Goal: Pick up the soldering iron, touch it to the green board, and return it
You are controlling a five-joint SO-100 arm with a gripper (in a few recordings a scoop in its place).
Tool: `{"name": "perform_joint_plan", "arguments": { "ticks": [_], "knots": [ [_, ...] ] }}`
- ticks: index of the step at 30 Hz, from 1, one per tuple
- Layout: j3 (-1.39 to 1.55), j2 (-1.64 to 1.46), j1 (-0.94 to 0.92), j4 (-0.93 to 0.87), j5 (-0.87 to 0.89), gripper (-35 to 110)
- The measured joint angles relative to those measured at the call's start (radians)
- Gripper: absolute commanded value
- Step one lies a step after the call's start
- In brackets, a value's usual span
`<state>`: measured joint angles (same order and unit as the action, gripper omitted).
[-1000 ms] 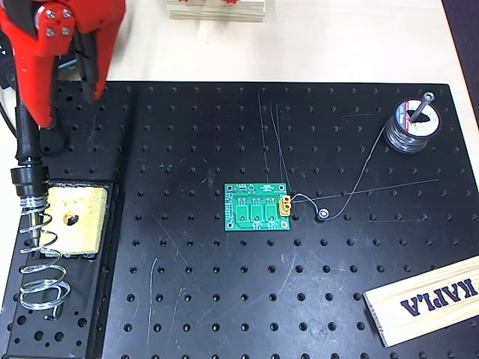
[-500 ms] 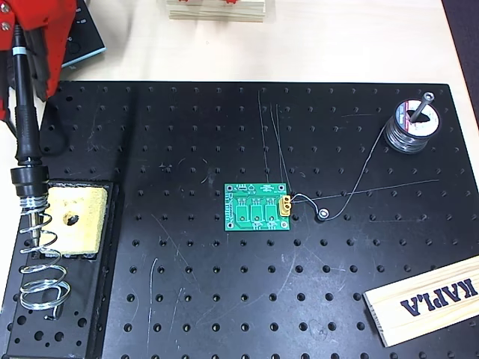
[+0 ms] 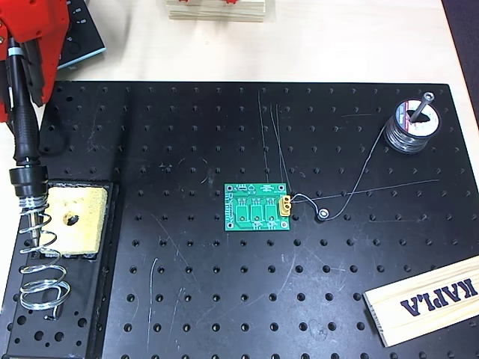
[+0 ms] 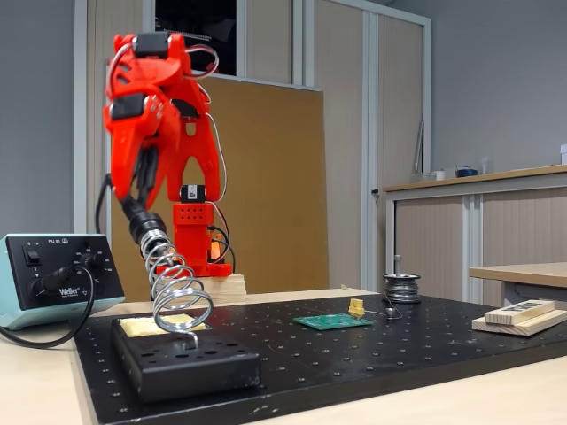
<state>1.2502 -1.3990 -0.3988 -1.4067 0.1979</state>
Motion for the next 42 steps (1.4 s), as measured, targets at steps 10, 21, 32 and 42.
{"name": "perform_joint_plan", "arguments": {
  "ticks": [10,21,32,42],
  "knots": [
    [-0.086,0.115,-0.003,0.000,0.023,0],
    [-0.333,0.253,0.002,-0.094,0.048,0],
    [-0.367,0.272,0.044,-0.109,0.121,3],
    [-0.324,0.224,0.120,-0.118,0.138,14]
  ]
}}
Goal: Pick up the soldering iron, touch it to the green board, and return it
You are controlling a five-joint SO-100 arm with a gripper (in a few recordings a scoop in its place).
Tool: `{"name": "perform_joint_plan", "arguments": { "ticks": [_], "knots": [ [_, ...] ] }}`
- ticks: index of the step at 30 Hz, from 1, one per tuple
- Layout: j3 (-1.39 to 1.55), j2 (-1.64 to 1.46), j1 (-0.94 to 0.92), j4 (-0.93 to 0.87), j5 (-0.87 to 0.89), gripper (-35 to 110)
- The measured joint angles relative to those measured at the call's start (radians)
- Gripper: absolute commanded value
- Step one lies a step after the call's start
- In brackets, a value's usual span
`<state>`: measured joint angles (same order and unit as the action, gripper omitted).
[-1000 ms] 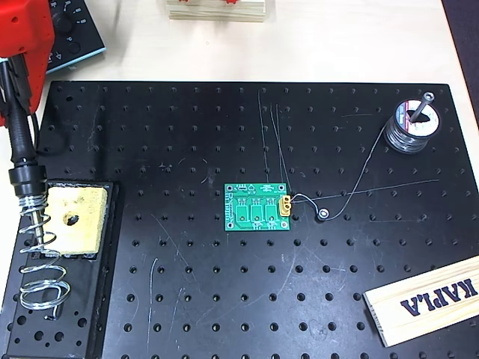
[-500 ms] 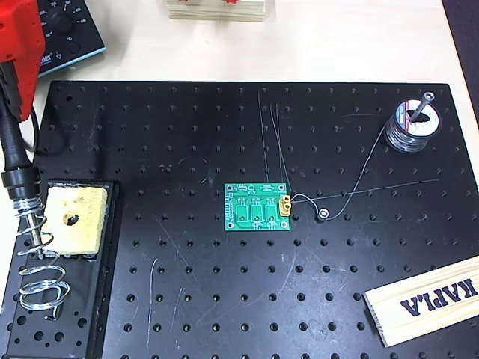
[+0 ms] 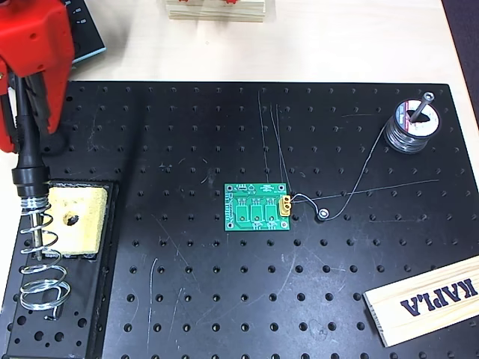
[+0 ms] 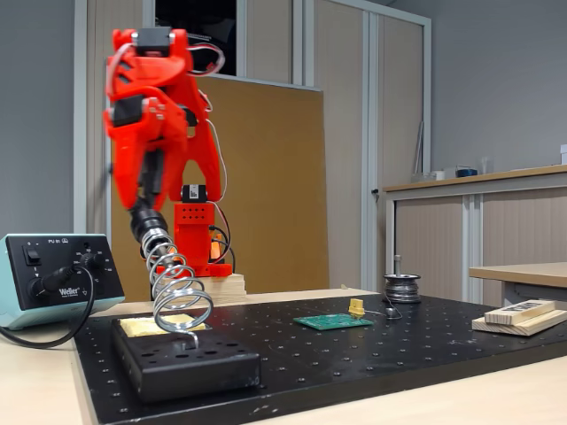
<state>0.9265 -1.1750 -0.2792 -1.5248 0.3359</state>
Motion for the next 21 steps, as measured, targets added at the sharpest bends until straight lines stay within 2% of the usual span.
{"name": "perform_joint_plan", "arguments": {
  "ticks": [5,12,17,21],
  "knots": [
    [0.222,-0.190,0.032,0.029,0.021,15],
    [0.660,-0.561,0.100,0.190,0.095,0],
    [1.032,-0.830,0.173,0.324,0.110,0],
    [1.279,-1.058,0.233,0.345,0.083,0]
  ]
}}
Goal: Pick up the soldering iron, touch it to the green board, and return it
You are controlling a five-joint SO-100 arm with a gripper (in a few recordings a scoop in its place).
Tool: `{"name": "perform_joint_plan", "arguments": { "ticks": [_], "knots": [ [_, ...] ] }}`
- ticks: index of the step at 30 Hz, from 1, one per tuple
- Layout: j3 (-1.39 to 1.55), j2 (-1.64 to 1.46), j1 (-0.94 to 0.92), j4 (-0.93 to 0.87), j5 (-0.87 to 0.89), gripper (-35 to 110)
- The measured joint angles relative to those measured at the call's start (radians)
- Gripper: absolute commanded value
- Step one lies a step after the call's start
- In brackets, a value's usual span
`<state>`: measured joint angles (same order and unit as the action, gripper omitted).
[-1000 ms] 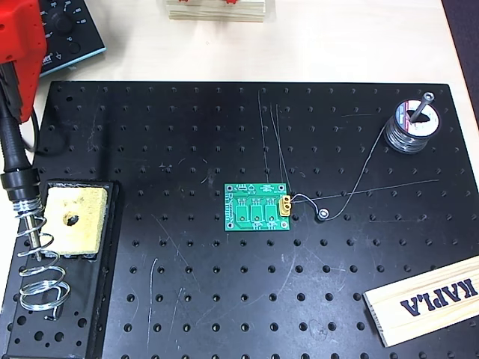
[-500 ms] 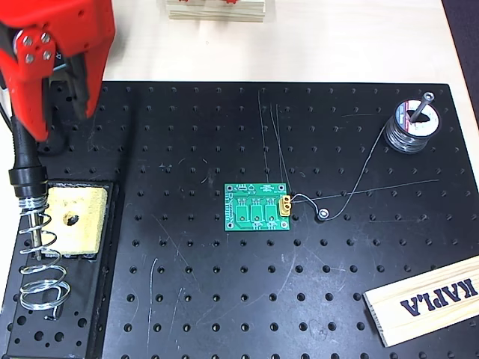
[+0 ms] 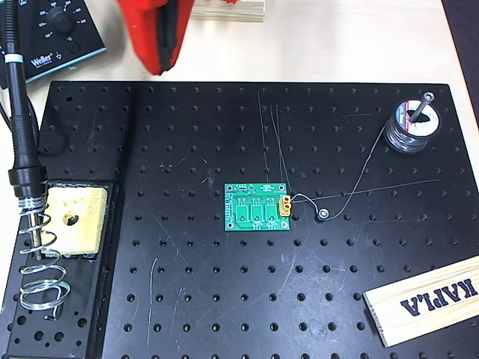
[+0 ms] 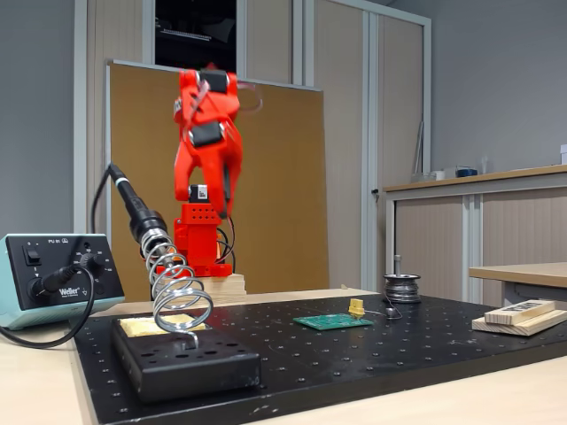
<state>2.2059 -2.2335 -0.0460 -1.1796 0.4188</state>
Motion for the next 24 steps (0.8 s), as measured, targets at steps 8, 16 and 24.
{"name": "perform_joint_plan", "arguments": {
  "ticks": [8,16,24],
  "knots": [
    [0.437,-0.457,0.055,0.018,-0.094,0],
    [0.762,-0.957,0.072,-0.002,-0.117,0],
    [0.831,-1.072,0.074,-0.078,-0.255,0]
  ]
}}
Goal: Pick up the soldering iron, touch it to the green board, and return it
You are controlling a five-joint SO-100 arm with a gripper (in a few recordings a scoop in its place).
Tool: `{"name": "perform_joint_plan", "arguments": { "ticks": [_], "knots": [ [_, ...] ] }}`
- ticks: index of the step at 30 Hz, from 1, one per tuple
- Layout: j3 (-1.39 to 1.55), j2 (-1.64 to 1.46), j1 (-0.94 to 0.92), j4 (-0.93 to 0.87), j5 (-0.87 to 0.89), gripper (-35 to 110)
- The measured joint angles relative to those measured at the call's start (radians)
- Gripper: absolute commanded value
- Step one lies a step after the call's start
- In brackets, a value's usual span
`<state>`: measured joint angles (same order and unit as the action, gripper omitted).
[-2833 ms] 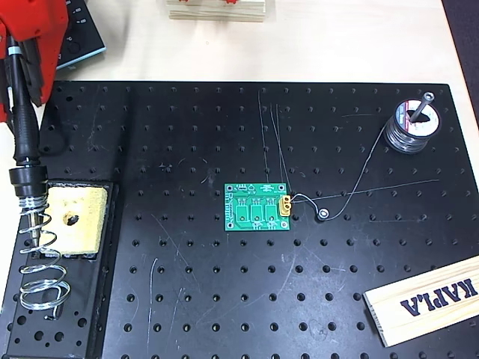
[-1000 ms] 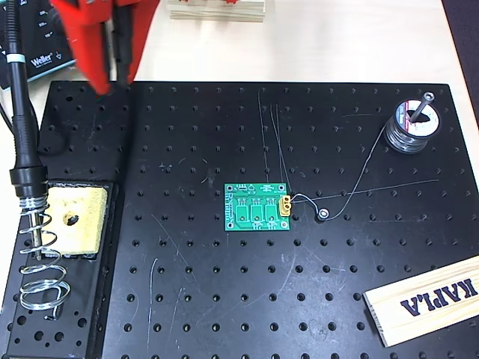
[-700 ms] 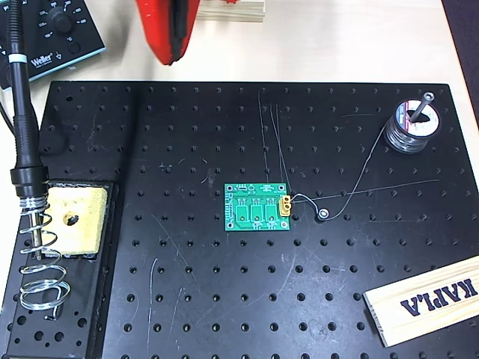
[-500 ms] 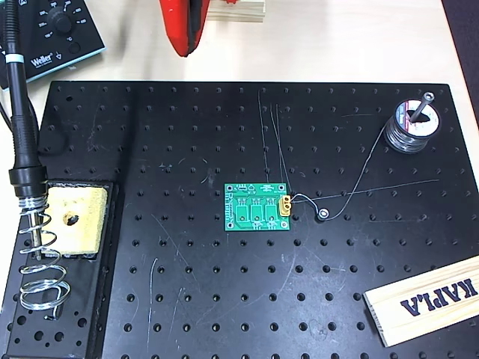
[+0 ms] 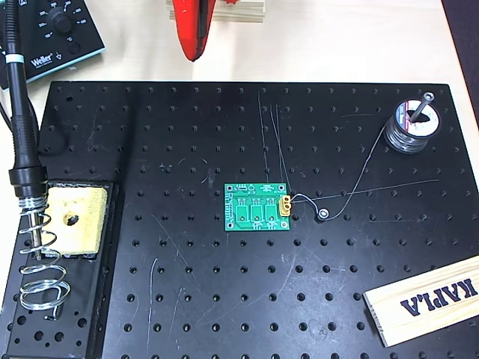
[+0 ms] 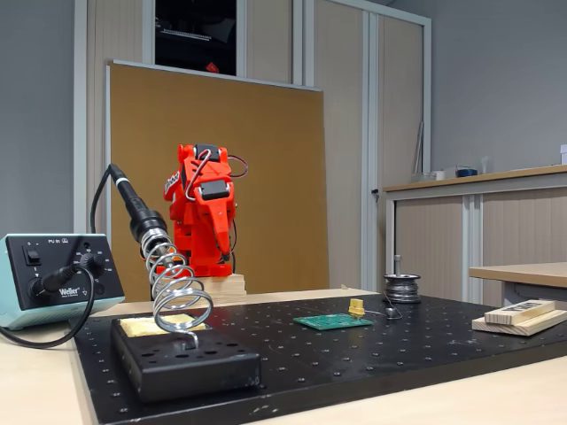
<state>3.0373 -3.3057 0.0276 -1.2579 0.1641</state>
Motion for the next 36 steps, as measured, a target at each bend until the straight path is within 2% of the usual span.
{"name": "perform_joint_plan", "arguments": {
  "ticks": [6,36],
  "knots": [
    [0.032,-0.009,-0.023,0.009,-0.101,0],
    [0.034,-0.009,-0.023,0.009,-0.106,0]
  ]
}}
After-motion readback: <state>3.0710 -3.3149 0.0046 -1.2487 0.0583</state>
